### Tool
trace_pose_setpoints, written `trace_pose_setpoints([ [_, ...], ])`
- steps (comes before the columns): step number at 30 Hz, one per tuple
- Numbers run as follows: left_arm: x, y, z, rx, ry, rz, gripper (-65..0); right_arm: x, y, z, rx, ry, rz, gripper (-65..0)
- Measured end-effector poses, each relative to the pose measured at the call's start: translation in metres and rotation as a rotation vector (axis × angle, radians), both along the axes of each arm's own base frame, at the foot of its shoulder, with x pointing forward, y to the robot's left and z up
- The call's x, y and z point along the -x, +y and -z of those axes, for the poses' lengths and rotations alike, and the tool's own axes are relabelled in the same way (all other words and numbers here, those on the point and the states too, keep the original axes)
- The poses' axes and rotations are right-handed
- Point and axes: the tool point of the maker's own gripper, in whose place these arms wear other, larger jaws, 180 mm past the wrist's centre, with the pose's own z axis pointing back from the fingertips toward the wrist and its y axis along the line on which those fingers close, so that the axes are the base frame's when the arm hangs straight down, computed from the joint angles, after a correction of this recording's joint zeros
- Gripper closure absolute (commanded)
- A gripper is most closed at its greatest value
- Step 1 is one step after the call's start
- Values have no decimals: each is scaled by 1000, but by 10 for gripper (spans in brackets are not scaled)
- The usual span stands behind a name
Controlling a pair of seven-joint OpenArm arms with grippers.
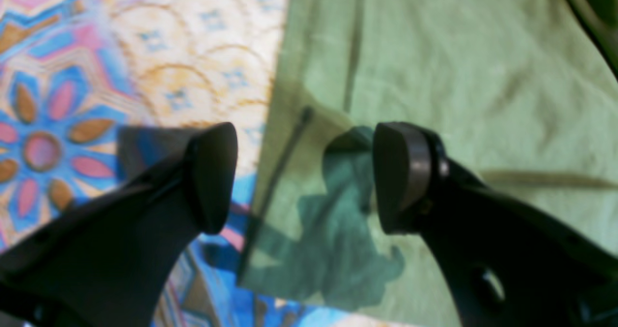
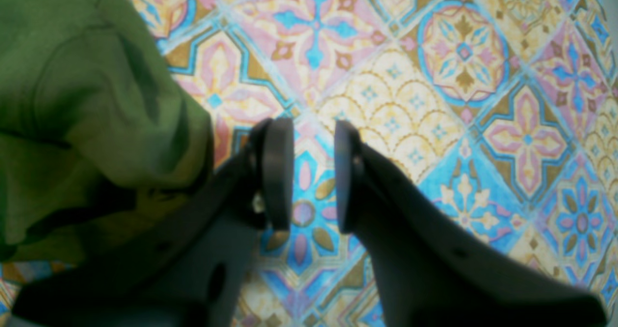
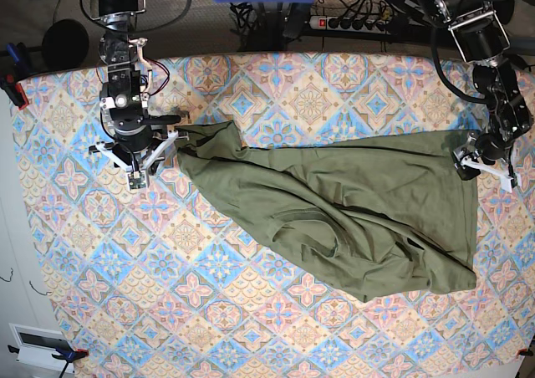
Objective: Layout the t-shirt on the table in an organized manner, then fold the t-shirt properly
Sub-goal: 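Pull the hem with the left gripper to spread the shirt flat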
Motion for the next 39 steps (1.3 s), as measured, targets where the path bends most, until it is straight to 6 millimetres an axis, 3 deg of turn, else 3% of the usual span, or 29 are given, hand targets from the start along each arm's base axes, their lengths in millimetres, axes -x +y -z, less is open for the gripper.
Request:
trace_pose_setpoints([
  [6, -9, -25, 13, -8, 13, 80, -394, 0, 0, 0, 0, 0, 0, -139],
  [11, -12, -37, 18, -18, 29, 131, -193, 0, 0, 0, 0, 0, 0, -139],
  [15, -12, -41, 17, -15, 26, 160, -118, 0, 0, 0, 1, 0, 0, -138],
  [18, -13, -51, 17, -4, 20, 222, 0, 0, 0, 0, 0, 0, 0, -138],
  [21, -11, -54, 11, -21, 13, 244, 0, 0, 0, 0, 0, 1, 1, -138],
  [29, 25, -87, -29, -139, -54, 405, 0, 1, 9, 2, 6, 12, -25, -139],
  [33, 30, -78, -48, -181, -91, 392, 0, 2, 33, 1, -19, 6, -89, -140],
  [39, 56, -53, -46, -258, 4, 440, 0, 1, 29, 0, -10, 4, -78, -141],
])
